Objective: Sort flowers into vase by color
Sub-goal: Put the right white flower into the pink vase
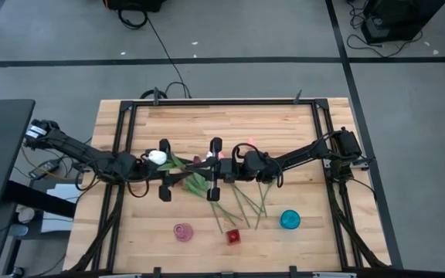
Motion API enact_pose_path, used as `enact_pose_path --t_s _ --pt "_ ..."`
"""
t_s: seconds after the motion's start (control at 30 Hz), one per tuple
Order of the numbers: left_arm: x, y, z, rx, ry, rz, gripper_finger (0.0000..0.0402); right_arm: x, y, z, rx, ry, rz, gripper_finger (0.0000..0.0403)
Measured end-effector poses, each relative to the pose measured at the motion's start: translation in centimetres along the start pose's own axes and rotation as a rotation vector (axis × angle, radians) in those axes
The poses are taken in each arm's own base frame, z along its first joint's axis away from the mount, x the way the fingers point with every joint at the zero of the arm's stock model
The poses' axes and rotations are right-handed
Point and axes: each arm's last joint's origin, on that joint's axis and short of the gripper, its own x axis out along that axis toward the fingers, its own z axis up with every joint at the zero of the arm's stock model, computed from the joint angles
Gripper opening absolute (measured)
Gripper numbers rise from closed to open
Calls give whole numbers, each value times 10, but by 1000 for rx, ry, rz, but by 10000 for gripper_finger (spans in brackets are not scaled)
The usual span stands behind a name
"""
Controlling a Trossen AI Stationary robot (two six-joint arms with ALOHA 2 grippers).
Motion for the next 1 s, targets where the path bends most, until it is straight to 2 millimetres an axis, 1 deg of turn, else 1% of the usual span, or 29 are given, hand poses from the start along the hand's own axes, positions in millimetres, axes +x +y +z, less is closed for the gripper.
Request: enact_pose_path --t_s 0.13,0.33,0.37,0.53,0.63,0.77,0.9,1.0 --pt "4 2 -3 4 7 7 114 0 -1 -1 18 4 -3 10" --pt "10 4 -6 10 16 -31 19 0 -2 -1 20 7 -7 12" --pt "10 4 -6 10 15 -40 12 0 -2 -1 20 6 -6 12" --pt "5 6 -5 11 36 -46 7 0 -1 -3 23 25 0 15" --pt "-2 8 0 -14 38 -47 5 -1 3 -4 21 76 19 31" --pt "-13 11 5 -35 51 -58 3 -4 4 3 52 156 40 82" --pt "-27 14 7 -54 87 -89 2 -10 3 16 86 242 53 143" --pt "-39 18 9 -75 116 -145 2 -16 0 29 112 309 61 179"
